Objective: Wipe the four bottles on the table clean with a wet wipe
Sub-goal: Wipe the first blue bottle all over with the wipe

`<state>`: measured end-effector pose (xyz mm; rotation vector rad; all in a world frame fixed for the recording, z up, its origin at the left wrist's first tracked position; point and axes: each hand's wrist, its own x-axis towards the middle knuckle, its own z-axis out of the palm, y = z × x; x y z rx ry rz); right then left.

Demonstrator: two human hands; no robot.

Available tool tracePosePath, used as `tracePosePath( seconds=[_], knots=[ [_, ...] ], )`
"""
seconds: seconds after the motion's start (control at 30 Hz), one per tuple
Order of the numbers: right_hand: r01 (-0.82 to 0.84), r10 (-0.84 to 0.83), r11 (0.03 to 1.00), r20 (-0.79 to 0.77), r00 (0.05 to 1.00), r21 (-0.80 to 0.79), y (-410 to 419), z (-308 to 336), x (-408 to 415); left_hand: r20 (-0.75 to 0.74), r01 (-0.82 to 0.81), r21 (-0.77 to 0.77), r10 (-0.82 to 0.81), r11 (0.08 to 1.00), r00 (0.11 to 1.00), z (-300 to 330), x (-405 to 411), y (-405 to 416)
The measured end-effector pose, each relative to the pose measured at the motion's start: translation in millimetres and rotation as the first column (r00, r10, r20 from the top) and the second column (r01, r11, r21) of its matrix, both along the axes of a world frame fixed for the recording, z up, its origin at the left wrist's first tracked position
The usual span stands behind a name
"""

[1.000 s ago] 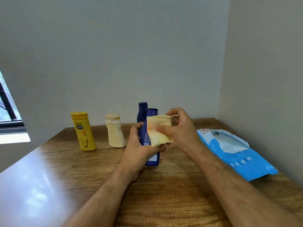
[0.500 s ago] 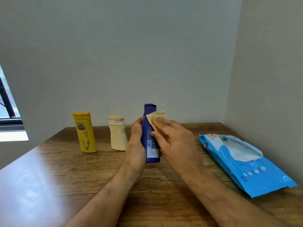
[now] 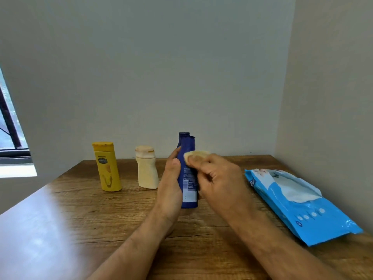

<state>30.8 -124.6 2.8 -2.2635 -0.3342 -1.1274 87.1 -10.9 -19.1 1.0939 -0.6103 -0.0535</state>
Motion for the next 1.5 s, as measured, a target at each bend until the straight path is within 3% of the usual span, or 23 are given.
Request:
tracePosePath(
  seconds=[0.1,0.27,0.37,0.6,0.73,0.87,1.03,1.17,1.4,1.5],
  knots=[
    [0.012,-0.019,0.987,-0.047,0.999,-0.158,9.1,-3.7,-1.1,-0.02,-0.035,0.003,0.035,0.999,0.999,-0.1,5.9,7.5],
    [0.094,-0.1,0.994,0.117,0.988,0.052,4.7,4.1,4.6,0.036,0.038,0.091,-0.042,0.995,0.998,-1.4,1.1,4.0],
    [0.116,-0.126,0.989,0.11,0.986,0.09,2.0,6.6,6.5,0.094,0.02,0.133,-0.032,0.991,0.995,-4.6,1.0,0.5],
    [-0.021,0.006,0.976,-0.069,0.998,-0.215,9.4,-0.6,-1.5,0.027,0.011,0.0,-0.011,1.0,1.0,-1.4,6.9,8.8],
    [0.072,-0.067,0.996,0.091,0.994,-0.048,7.2,2.5,2.5,0.025,0.039,0.055,-0.04,0.998,0.999,-2.2,4.7,3.2],
    [0.142,-0.146,0.989,0.135,0.98,0.038,2.2,5.3,9.4,0.101,0.053,0.134,-0.067,0.99,0.993,-2.7,3.2,-1.1],
    [0.033,-0.033,0.994,-0.002,0.999,-0.102,1.9,2.1,4.5,0.104,-0.01,0.131,-0.003,0.991,0.995,-3.3,8.7,2.2],
    [0.008,-0.012,0.979,-0.021,1.0,-0.202,1.2,1.3,3.4,0.086,-0.022,0.095,0.013,0.995,0.996,-1.6,7.9,3.4],
    [0.126,-0.135,0.989,0.118,0.984,0.081,-4.9,6.6,11.9,0.029,0.052,0.108,-0.055,0.993,0.998,-1.3,10.1,-2.5],
    [0.108,-0.119,0.989,0.109,0.987,0.104,-5.0,6.6,13.0,0.044,0.04,0.101,-0.045,0.994,0.998,-1.1,12.6,-2.6]
  ],
)
